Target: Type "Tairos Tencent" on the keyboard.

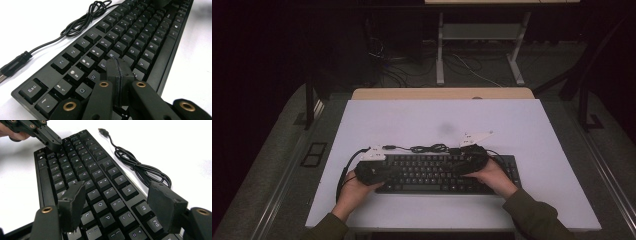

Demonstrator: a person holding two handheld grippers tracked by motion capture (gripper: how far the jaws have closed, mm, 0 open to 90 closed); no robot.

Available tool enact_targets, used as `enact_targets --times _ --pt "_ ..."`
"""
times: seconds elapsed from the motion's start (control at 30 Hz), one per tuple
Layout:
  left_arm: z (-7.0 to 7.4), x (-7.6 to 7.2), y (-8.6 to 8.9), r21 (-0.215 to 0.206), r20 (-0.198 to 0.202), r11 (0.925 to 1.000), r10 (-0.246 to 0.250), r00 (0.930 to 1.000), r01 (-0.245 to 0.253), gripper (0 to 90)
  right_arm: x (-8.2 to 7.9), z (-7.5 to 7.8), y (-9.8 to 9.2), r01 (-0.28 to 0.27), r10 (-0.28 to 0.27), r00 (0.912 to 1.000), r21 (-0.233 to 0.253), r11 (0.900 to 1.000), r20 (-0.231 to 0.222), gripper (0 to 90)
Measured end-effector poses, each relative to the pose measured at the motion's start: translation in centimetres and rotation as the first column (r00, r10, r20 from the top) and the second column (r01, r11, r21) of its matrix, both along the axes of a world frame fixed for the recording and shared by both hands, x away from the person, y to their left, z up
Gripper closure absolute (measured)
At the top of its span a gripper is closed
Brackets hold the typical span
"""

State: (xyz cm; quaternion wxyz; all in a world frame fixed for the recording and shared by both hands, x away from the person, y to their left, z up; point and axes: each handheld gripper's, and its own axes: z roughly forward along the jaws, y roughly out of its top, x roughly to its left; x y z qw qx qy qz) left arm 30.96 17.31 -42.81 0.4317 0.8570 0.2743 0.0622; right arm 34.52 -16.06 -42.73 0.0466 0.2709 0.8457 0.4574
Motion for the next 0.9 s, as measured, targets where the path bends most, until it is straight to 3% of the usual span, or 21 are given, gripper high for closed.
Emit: enact_targets --times 0.57,0.9 --pt "-0.6 0.18 -0.35 0.038 -0.004 0.9993 -0.004 1.0 0.004 89.2 0.0 -0.02 0.01 -0.001 0.001 1.0 -0.002 1.0 0.001 30.3" --pt "-0.65 0.19 -0.41 0.039 -0.009 0.9992 -0.005 1.0 0.005 89.1 -0.02 -0.02 0.03 0.0 0.0 1.0 -0.002 1.0 0.0 30.3"
